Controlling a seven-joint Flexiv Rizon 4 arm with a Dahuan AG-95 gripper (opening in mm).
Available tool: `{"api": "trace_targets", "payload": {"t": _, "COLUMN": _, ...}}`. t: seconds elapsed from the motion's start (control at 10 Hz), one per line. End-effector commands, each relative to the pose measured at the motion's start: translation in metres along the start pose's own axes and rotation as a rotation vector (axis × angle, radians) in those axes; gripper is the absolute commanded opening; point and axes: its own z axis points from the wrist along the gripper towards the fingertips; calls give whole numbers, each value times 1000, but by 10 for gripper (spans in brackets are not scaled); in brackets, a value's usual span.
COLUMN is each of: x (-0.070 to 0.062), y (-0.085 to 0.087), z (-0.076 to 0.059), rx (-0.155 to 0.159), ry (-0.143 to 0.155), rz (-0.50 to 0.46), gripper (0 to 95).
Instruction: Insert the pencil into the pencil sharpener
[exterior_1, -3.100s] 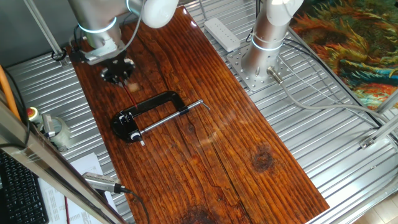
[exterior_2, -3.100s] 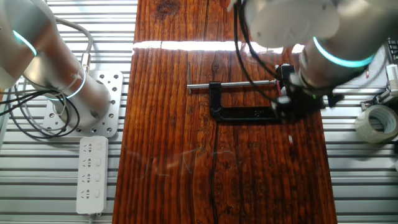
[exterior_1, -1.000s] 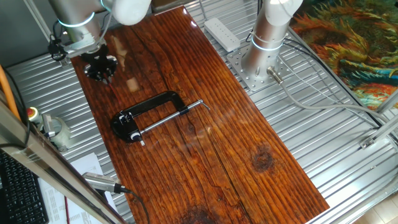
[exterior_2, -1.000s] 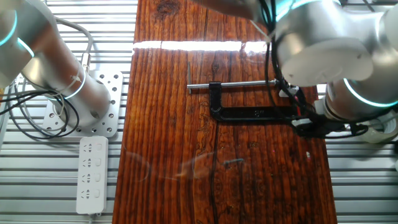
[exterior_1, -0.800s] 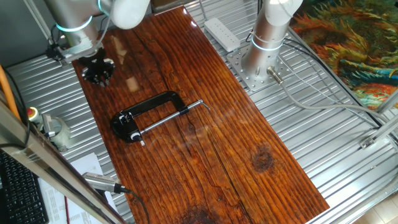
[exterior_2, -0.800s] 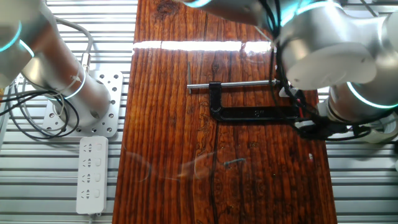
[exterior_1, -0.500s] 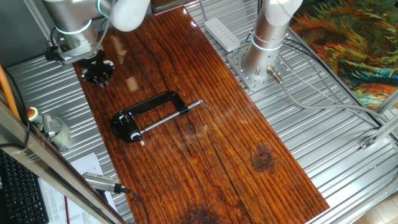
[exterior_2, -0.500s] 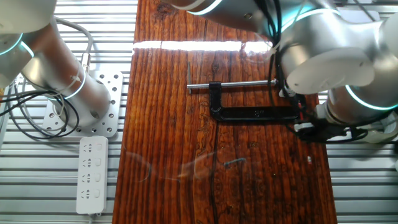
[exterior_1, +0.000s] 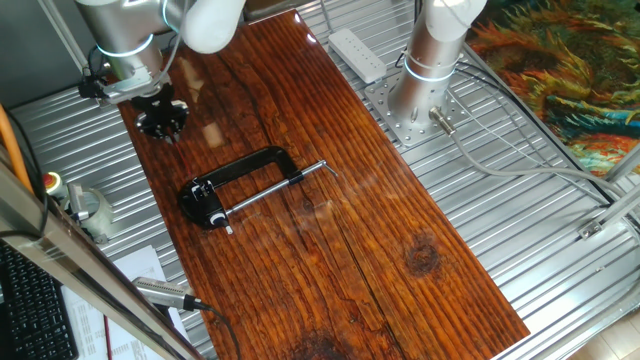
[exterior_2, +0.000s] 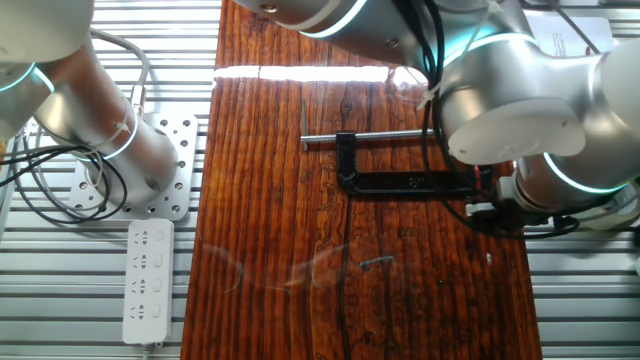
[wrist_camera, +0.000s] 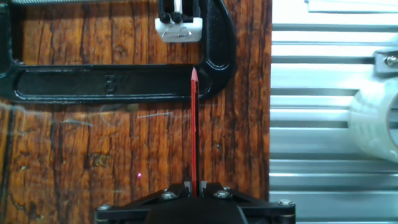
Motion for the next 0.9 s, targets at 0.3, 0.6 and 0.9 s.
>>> {"api": "trace_targets", "payload": {"t": 0.3, "x": -7, "y": 4, "z": 6, "rx": 7, "ry": -4, "rz": 18, "gripper": 0}}
{"api": "trace_targets", "payload": {"t": 0.6, "x": -12, "y": 2, "z": 9, "rx": 8, "ry": -6, "rz": 21, "gripper": 0}}
{"api": "trace_targets", "payload": {"t": 0.9, "x": -17, "y": 2, "z": 12, "rx": 8, "ry": -13, "rz": 23, "gripper": 0}}
